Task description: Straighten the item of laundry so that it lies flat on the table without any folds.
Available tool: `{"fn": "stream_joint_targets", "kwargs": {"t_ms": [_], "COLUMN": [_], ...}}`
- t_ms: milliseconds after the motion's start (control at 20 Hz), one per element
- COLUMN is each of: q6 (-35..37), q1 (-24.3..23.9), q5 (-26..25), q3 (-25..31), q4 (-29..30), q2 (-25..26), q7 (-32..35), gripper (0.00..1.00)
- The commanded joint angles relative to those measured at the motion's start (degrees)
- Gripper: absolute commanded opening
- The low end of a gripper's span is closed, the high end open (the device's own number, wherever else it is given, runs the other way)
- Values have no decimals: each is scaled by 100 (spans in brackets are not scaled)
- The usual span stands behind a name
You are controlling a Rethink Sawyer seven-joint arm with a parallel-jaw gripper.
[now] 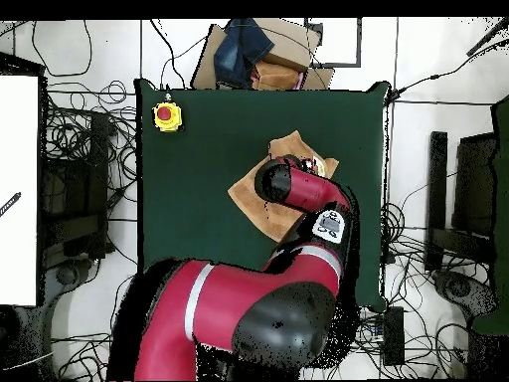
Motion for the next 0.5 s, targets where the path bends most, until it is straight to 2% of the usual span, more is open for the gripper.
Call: {"fn": "stream_joint_targets", "kwargs": {"t_ms": [50,500], "q6": [777,-72], "q1": [63,-118], "q5": [-174,-348], "q3": [139,287], "q4": [677,421], "q2": [-509,-31], "q7": [873,927], "gripper": [0,0]}}
